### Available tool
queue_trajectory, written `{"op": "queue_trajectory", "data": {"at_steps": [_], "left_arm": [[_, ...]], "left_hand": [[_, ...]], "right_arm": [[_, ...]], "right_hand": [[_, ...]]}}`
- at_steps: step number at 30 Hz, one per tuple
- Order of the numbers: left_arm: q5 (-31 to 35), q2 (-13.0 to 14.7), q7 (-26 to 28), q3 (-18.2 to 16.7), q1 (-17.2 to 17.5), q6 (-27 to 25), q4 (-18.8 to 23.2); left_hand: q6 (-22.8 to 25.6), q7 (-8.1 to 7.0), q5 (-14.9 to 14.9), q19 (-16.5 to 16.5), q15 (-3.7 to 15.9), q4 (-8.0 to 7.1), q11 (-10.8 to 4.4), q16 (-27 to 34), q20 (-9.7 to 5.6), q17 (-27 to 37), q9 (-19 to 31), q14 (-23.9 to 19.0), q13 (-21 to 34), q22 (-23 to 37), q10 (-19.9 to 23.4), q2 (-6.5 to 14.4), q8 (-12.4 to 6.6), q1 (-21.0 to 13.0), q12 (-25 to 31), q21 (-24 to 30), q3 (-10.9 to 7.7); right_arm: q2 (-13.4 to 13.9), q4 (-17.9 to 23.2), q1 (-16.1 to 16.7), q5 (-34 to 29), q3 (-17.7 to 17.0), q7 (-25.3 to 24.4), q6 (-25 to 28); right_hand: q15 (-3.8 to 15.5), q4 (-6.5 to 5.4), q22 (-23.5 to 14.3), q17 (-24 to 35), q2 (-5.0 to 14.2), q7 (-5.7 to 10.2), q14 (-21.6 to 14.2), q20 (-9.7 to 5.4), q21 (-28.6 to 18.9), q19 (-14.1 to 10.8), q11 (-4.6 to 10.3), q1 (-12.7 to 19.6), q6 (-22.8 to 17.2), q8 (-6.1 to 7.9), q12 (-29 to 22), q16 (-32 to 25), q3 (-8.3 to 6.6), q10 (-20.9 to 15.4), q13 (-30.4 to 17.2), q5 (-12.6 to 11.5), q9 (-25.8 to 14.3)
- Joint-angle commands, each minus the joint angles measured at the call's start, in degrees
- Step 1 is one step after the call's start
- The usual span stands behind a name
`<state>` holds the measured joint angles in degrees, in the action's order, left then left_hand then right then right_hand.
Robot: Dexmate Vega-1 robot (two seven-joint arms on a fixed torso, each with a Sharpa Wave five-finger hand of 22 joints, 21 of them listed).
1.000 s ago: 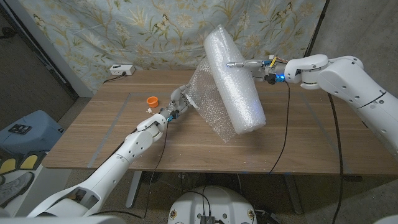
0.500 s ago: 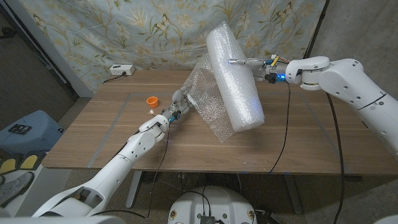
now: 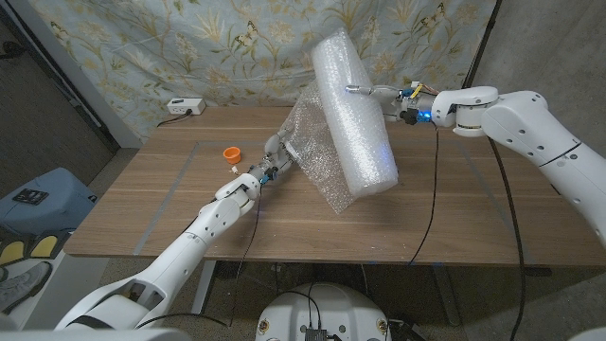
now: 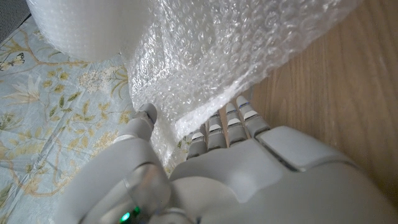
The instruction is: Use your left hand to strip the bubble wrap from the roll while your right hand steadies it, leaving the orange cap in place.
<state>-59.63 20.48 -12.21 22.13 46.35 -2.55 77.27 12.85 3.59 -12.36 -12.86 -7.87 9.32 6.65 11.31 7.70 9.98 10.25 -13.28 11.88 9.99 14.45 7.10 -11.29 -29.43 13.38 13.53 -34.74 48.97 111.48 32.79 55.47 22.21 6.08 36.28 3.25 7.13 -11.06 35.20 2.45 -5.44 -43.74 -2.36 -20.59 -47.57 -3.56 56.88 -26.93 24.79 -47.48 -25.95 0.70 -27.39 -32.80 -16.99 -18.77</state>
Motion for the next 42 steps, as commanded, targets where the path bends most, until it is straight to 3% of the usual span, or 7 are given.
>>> {"op": "queue_trajectory", "data": {"at_steps": [1,19,22,25,27,38,42], "left_arm": [[-2.9,-1.4,-1.1,-0.3,-1.0,-3.2,1.3],[-5.8,1.4,2.3,-1.1,1.4,-8.3,7.7],[-6.0,1.8,6.2,-1.5,2.5,-8.7,10.1],[-5.8,2.0,10.3,-1.8,3.5,-8.9,12.1],[-5.9,2.5,10.8,-1.7,3.5,-9.4,12.4],[-6.1,4.3,14.0,-1.7,3.8,-11.0,14.4],[-6.1,4.5,15.3,-1.8,4.1,-10.7,14.9]], "left_hand": [[1.2,0.2,-0.2,-1.1,-0.02,0.29,-0.08,0.3,0.13,0.2,0.3,-1.0,0.1,0.3,0.8,-0.3,-0.47,-1.0,0.4,0.0,0.17],[4.0,0.46,-0.8,-4.5,0.31,1.24,-0.33,0.4,0.92,0.1,0.3,-3.7,0.0,0.3,2.5,-0.7,-0.7,-4.8,0.6,0.3,-0.01],[9.7,0.6,-1.0,-9.6,2.01,1.34,-2.17,1.4,0.55,0.2,0.4,-9.4,0.0,0.5,8.4,-0.6,-1.57,-10.9,2.2,1.4,-0.47],[22.0,-0.53,-0.5,-18.4,7.58,0.93,-7.44,4.4,-1.7,0.7,0.7,-21.7,0.4,0.8,20.8,0.0,-3.69,-16.9,5.5,4.3,0.8],[24.9,-0.6,-0.4,-21.1,8.52,0.93,-8.51,5.0,-2.2,0.4,0.8,-25.5,0.6,1.0,23.6,-0.2,-4.04,-18.4,6.0,5.4,0.88],[35.5,-1.9,0.3,-28.2,13.42,0.77,-12.59,7.3,-4.62,0.6,1.4,-36.4,3.2,1.5,34.1,0.8,-6.32,-23.5,9.6,9.1,0.94],[38.4,-2.29,0.8,-30.0,15.62,0.4,-12.32,8.7,-6.03,0.7,1.6,-41.5,4.3,1.6,37.5,1.6,-6.96,-24.3,10.9,10.4,1.13]], "right_arm": [[-1.5,-2.0,-1.9,-0.4,1.8,0.9,-0.7],[-1.4,-1.3,-1.1,0.0,0.9,-1.2,-0.7],[-1.3,-0.9,-0.6,0.2,0.5,-1.6,-1.0],[-1.3,-0.6,-0.1,0.6,0.2,-2.1,-1.0],[-1.3,-0.4,0.0,0.7,0.1,-2.3,-1.1],[-1.2,0.1,0.5,1.2,0.0,-2.9,-1.2],[-1.3,0.1,0.4,1.2,0.1,-2.9,-1.3]], "right_hand": [[4.23,0.07,-0.2,0.4,3.93,0.07,-2.0,0.1,-0.3,-0.5,0.07,3.7,-0.5,0.13,-0.3,-0.1,-0.33,-0.6,-0.1,0.2,-0.1],[4.23,0.23,-0.2,0.7,4.12,-0.05,-2.2,0.1,-0.6,-0.6,-0.14,4.0,-0.6,-0.25,-0.4,0.2,-0.59,-0.5,-0.1,0.8,-0.3],[4.14,0.2,-0.2,0.8,4.19,-0.02,-2.3,0.08,-0.6,-0.6,-0.22,4.0,-0.5,-0.32,-0.3,0.3,-0.63,-0.6,0.0,0.9,-0.3],[4.15,0.09,-0.2,0.7,4.22,-0.05,-2.4,0.05,-0.6,-0.6,-0.28,3.8,-0.5,-0.42,-0.3,0.5,-0.6,-0.5,0.0,1.0,-0.4],[4.07,0.09,-0.2,0.8,4.29,-0.07,-2.4,0.13,-0.7,-0.7,-0.3,3.8,-0.6,-0.42,-0.3,0.5,-0.65,-0.6,0.0,1.1,-0.4],[4.01,0.19,-0.2,0.9,4.49,-0.07,-2.5,0.04,-0.8,-0.7,-0.23,4.0,-0.6,-0.64,-0.2,0.8,-0.89,-0.5,0.1,1.4,-0.5],[4.14,0.19,-0.2,0.9,4.49,-0.06,-2.6,0.06,-0.8,-0.7,-0.23,4.0,-0.6,-0.71,-0.2,0.9,-0.92,-0.6,0.2,1.6,-0.5]]}}
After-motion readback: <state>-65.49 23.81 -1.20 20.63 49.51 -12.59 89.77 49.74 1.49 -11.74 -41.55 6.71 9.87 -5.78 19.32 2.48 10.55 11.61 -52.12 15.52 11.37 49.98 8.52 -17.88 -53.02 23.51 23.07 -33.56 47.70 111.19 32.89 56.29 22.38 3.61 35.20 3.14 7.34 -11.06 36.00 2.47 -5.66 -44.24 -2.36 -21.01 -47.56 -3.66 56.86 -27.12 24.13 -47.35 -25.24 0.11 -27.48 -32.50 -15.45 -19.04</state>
